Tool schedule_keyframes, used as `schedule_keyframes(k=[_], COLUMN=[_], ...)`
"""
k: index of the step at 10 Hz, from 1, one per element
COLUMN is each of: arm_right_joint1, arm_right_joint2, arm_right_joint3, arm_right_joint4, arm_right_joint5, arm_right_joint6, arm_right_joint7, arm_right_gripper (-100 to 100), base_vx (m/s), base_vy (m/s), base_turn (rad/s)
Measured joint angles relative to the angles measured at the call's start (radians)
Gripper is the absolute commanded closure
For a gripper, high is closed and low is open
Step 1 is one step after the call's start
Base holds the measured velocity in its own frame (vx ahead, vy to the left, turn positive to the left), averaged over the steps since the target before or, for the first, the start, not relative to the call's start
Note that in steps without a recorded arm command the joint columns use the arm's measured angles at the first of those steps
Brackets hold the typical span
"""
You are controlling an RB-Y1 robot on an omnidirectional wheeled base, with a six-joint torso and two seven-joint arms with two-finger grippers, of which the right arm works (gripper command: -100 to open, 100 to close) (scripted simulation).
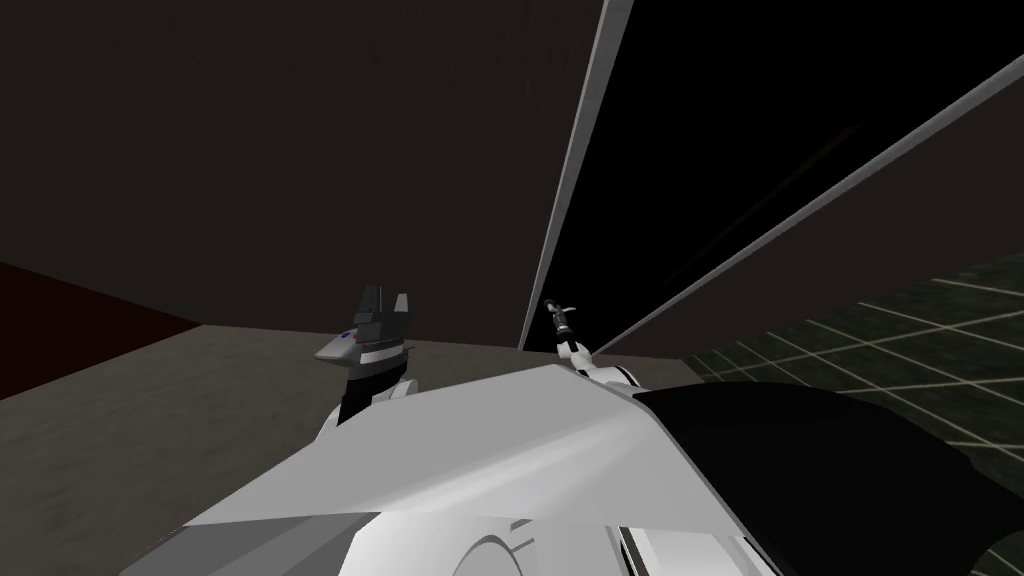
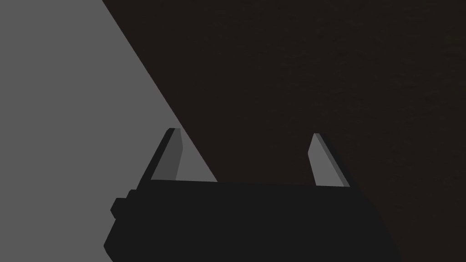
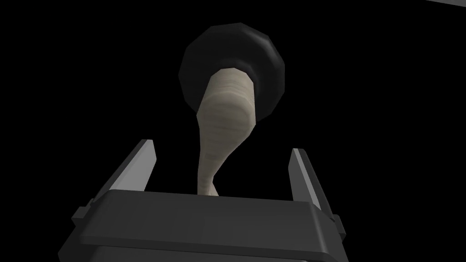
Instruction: Pull the door open
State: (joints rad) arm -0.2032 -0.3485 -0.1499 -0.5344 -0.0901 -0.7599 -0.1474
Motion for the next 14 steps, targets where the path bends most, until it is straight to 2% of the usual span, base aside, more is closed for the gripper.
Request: schedule_keyframes(k=[1,3,4,10,13,14], arm_right_joint1=[0.0,0.032,0.033,0.033,0.032,0.04], arm_right_joint2=[-0.011,-0.008,-0.009,-0.007,-0.026,-0.03], arm_right_joint3=[-0.001,-0.004,-0.004,-0.004,0.016,0.027], arm_right_joint4=[0.017,-0.042,-0.046,-0.041,-0.038,-0.045], arm_right_joint5=[-0.002,-0.003,-0.003,-0.004,0.006,0.012], arm_right_joint6=[-0.016,0.016,0.019,0.017,0.0,-0.001], arm_right_joint7=[-0.011,-0.01,-0.01,-0.012,-0.039,-0.05], arm_right_gripper=[-100,-100,100,100,100,100], base_vx=[0.042,-0.001,0.0,-0.019,-0.195,-0.209], base_vy=[-0.005,0.002,0.0,-0.007,-0.051,-0.062], base_turn=[-0.005,-0.007,0.0,0.016,0.099,0.134])
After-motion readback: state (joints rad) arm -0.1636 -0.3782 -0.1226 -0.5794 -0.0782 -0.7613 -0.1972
